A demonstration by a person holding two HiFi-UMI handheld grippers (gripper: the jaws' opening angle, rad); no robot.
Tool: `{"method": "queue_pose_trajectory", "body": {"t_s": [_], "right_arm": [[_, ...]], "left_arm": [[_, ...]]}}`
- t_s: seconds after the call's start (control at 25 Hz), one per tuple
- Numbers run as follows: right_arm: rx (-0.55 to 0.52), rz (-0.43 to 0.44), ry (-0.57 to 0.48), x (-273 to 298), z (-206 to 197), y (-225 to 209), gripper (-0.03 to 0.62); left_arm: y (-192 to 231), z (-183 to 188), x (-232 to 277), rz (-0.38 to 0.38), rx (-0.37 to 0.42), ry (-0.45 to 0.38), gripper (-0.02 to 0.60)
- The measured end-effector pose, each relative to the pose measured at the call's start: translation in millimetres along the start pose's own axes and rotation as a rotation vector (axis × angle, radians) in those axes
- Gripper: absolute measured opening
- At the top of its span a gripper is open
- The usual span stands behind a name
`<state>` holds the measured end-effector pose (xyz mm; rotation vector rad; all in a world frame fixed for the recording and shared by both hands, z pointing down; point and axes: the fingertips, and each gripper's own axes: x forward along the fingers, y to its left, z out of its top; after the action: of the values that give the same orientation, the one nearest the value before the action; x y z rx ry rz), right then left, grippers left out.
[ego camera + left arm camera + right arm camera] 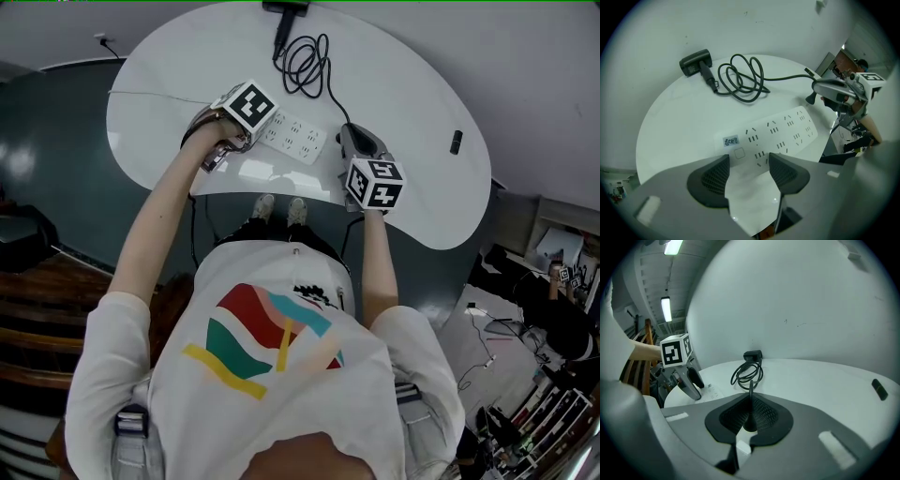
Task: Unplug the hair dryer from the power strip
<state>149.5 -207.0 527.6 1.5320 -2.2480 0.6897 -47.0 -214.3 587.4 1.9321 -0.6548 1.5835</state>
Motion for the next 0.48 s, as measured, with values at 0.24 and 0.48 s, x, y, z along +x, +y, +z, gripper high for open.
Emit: {"method": "queue_pose_trajectory", "body": {"t_s": [0.24,0.48], "right_arm": [[0.071,-0.01,0.005,-1.3,-13.6,-7.3,0.032],[0.078,-0.01,0.008,-1.4,-18.6,-7.3,0.032]], "left_arm": [[14.5,-2.9,0.3,0.065,-0.02,0.015,0.258],[10.9,-0.9,-0.6,0.048,-0.018,0.004,0.258]]}}
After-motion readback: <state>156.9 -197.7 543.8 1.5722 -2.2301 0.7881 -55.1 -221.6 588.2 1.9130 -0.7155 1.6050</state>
